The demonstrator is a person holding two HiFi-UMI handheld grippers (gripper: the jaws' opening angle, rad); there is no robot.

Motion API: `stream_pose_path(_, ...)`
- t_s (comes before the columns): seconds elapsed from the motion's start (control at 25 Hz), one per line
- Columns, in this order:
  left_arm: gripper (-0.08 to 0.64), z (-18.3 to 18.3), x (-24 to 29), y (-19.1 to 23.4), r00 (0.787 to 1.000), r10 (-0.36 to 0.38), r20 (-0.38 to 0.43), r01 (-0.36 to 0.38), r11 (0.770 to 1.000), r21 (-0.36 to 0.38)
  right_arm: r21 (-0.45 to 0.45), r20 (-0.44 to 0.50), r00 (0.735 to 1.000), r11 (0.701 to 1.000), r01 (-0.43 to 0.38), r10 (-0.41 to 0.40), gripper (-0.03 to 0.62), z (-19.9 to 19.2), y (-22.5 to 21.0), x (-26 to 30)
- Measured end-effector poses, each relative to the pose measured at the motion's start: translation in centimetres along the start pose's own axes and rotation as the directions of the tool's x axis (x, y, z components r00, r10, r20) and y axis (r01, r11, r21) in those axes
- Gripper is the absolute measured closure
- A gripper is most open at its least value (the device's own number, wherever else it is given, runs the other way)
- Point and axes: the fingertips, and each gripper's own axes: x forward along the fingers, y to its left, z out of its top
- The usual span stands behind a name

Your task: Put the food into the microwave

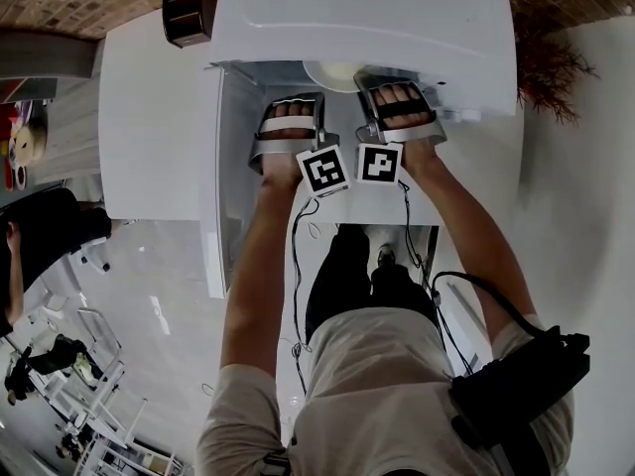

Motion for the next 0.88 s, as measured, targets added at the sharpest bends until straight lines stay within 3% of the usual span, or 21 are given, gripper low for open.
stream_pose_path(0.12, 0.554, -0.1, 0.5, -0.2, 1.000, -0.026, 0.004, 0.026, 0.999, -0.021, 0.005, -0.010, 1.000, 1.000, 0.000, 0.001, 0.566, -0.1, -0.3, 1.1)
stream_pose_path(0.52, 0.554, -1.2, 2.2, 1.6, 0.998, 0.066, -0.022, -0.065, 0.998, 0.024, 0.003, -0.022, 1.000, 1.000, -0.007, 0.007, 0.566, 0.3, -0.6, 3.6)
stream_pose_path(0.64, 0.554, -0.8, 2.7, 0.2, 1.000, 0.005, -0.002, -0.005, 1.000, -0.005, -0.004, -0.024, 1.000, 1.000, -0.014, 0.014, 0.566, 0.3, -0.5, 4.2)
stream_pose_path(0.76, 0.554, -1.3, 2.9, 1.4, 0.998, 0.067, -0.023, -0.066, 0.997, 0.041, -0.003, -0.026, 0.999, 1.000, -0.028, 0.028, 0.566, 0.2, -0.1, 4.6)
stream_pose_path(0.88, 0.554, -1.5, 3.4, 0.8, 0.999, 0.031, -0.021, -0.031, 0.999, 0.026, -0.003, -0.029, 0.999, 1.000, -0.029, 0.029, 0.566, 0.0, -0.2, 4.9)
